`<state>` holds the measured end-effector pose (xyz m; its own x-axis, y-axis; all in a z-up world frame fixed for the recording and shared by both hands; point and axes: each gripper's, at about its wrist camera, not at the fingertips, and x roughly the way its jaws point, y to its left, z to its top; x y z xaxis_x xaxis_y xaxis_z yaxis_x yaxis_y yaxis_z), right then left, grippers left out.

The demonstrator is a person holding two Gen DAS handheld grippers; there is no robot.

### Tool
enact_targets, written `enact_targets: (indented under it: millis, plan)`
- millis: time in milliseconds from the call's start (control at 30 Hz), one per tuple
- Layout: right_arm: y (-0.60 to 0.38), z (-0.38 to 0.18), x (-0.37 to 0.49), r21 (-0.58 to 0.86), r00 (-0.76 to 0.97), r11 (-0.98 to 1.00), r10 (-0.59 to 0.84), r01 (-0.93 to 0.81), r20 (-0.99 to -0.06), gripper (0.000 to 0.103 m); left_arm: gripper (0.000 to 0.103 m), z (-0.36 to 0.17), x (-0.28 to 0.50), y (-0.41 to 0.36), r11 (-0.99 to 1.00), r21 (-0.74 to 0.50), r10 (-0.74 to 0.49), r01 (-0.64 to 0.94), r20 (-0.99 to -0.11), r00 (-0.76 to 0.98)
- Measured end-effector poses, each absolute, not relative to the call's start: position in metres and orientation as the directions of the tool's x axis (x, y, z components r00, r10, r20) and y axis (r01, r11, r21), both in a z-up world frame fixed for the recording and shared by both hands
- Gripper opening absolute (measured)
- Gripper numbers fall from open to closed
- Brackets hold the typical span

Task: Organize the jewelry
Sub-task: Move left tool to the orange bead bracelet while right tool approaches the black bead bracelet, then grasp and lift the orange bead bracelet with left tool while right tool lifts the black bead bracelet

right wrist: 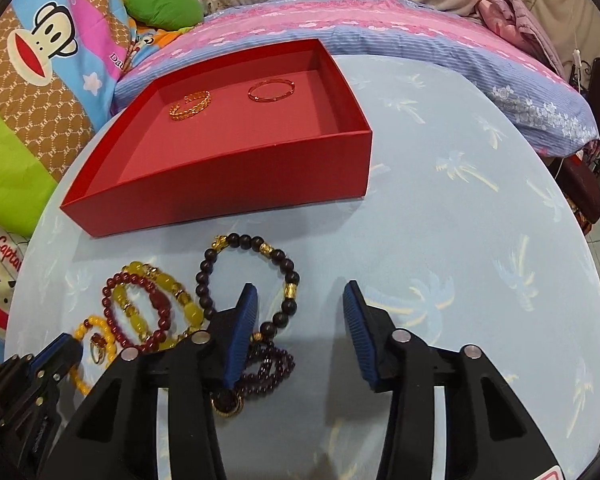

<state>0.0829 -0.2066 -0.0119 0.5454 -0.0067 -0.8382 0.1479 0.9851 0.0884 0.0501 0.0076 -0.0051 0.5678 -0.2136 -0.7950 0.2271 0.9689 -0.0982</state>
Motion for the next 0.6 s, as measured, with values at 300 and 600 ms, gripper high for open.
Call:
enact_targets:
  millis: [300, 600]
  plan:
    - [-0.194, -0.013, 0.091, 0.014, 0.558, 0.995, -0.046, 0.103, -0.828, 0.008, 0.007, 0.007, 0.048, 0.007, 0.960, -0.145, -0.258, 0.241, -0.792, 0.554]
    - [-0.202, 0.007, 0.075, 0.048, 0.585, 0.994, -0.021, 0.102, -0.811, 0.007, 0.007, 0.039, 0.046, 0.001, 0.935, -0.189, -0.329, 0.300, -0.775, 0.539]
